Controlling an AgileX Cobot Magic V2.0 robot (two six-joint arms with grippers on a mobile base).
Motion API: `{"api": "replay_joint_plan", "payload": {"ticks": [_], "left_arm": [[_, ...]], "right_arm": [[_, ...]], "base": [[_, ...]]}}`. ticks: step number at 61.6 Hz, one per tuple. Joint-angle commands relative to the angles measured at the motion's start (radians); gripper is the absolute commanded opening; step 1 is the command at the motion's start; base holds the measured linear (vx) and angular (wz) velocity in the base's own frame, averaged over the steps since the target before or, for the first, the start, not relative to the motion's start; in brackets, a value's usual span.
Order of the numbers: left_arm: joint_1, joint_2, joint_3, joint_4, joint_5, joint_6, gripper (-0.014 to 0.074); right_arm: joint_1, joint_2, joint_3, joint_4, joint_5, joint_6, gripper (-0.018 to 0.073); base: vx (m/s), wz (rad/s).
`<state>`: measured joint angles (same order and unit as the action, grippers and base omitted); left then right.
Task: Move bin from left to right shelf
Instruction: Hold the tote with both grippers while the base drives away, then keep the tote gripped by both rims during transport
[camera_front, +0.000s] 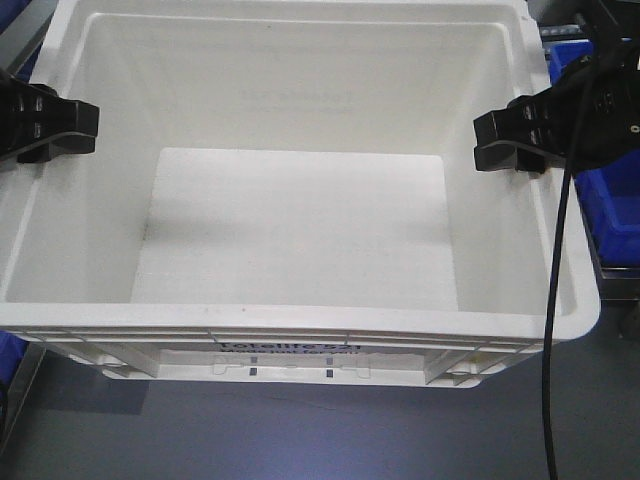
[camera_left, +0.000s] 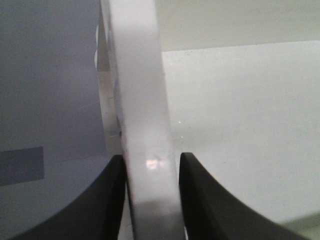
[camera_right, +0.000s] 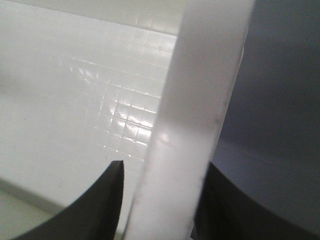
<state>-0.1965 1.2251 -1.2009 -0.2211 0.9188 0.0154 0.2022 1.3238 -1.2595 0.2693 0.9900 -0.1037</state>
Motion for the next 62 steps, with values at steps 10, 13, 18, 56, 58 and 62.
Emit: {"api": "replay_joint_plan", "payload": {"ticks": [10,13,18,56,58,62], "left_arm": [[-0.006,-0.044,-0.034,-0.023,-0.104,0.048,-0.0008],[-0.006,-0.044,-0.034,-0.023,-0.104,0.048,-0.0008],[-0.006,-0.044,-0.034,-0.023,-0.104,0.048,-0.0008],[-0.006,-0.044,-0.034,-0.023,-0.104,0.048,-0.0008],[-0.006,-0.044,-0.034,-0.023,-0.104,0.048,-0.0008],[-0.006,-0.044,-0.034,-0.023,-0.104,0.048,-0.0008]], "right_arm": [[-0.007,-0.034,-0.036,-0.029,-0.075,-0.02,-0.0004],[-0.007,-0.034,-0.036,-0.029,-0.075,-0.02,-0.0004],[-0.007,-0.034,-0.036,-0.029,-0.075,-0.02,-0.0004],[-0.007,-0.034,-0.036,-0.027,-0.075,-0.02,-0.0004],[-0.007,-0.034,-0.036,-0.027,-0.075,-0.02,-0.0004],[-0.007,-0.034,-0.036,-0.027,-0.075,-0.02,-0.0004]], "base": [[0.18,-0.42],[0.18,-0.38],[0.19,-0.36],[0.24,-0.21],[0.3,-0.04],[0.31,-0.03]]}}
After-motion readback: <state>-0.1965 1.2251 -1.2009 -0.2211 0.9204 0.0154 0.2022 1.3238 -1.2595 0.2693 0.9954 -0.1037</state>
